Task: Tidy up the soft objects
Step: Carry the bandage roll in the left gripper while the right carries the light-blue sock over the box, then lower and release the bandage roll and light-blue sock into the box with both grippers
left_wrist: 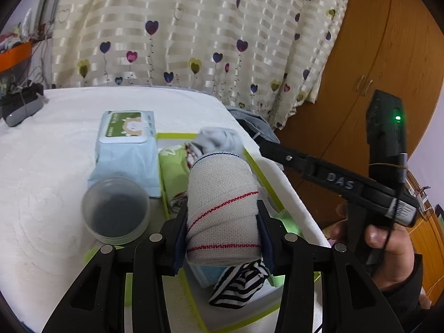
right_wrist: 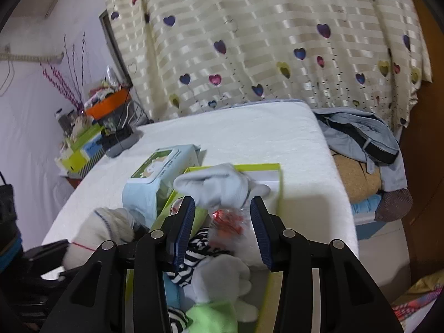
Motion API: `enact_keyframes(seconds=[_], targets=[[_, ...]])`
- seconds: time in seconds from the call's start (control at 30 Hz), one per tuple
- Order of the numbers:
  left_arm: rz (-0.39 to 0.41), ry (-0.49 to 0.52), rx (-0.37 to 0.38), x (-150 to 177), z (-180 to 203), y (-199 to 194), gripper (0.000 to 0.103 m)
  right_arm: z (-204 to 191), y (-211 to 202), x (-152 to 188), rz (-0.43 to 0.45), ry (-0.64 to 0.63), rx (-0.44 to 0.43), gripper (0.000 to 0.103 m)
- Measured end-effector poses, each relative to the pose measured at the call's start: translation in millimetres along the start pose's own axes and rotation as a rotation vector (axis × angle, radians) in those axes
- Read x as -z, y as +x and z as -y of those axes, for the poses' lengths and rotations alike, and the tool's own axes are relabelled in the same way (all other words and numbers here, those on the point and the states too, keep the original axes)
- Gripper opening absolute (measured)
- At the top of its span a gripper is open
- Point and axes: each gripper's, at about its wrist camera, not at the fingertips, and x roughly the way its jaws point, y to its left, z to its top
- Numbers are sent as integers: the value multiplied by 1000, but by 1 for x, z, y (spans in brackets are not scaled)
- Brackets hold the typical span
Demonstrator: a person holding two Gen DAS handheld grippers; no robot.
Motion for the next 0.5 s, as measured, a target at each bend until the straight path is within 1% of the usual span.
enact_keyframes(seconds=[0.1, 0.3, 0.5], targets=[[-6, 17, 0, -3, 7, 6, 42, 5, -9, 2, 14, 23, -11, 43], [-30, 44, -2, -8, 15, 27, 42, 9, -21, 3, 34, 29, -18, 43], [-93, 29, -14, -6, 9, 56, 43, 16, -21, 7, 30, 42, -21, 43]])
